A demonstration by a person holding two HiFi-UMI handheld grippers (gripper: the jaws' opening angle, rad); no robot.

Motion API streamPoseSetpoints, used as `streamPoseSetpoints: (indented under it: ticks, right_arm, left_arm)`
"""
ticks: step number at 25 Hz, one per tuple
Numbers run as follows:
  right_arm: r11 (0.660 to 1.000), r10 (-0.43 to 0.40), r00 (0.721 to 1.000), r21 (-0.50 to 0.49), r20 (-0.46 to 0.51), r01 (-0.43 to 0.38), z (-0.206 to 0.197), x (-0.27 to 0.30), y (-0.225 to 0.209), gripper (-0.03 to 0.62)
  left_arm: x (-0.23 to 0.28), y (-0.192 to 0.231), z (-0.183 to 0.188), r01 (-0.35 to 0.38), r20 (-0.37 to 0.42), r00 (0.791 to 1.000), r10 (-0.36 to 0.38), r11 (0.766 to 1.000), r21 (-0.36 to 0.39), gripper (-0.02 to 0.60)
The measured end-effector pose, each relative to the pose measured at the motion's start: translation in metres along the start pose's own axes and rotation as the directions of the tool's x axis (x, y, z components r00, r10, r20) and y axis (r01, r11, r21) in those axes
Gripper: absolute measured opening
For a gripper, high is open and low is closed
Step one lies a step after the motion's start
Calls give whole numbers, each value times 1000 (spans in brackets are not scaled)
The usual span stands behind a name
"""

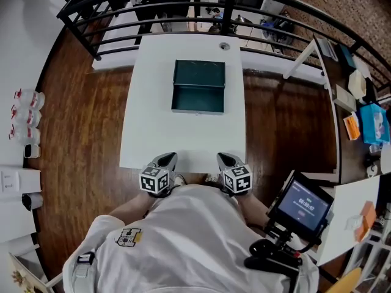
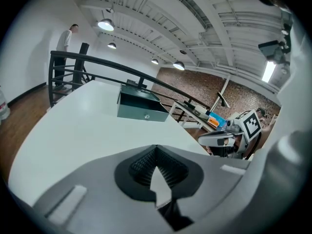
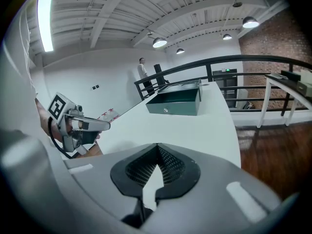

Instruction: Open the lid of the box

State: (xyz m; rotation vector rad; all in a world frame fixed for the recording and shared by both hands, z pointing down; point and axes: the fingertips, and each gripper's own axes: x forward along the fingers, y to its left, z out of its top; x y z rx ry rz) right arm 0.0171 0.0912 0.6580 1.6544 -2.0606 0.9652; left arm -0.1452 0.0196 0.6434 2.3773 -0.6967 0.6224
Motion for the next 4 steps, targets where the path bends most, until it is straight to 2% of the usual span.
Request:
streamPoseSetpoints:
  ticks: [4]
  right_arm:
    - [1000,-5,1000,-1,5,5,2,0,-1,0]
  left_arm:
    - [0,0,2,-1,2,1000,1,1000,-2,0]
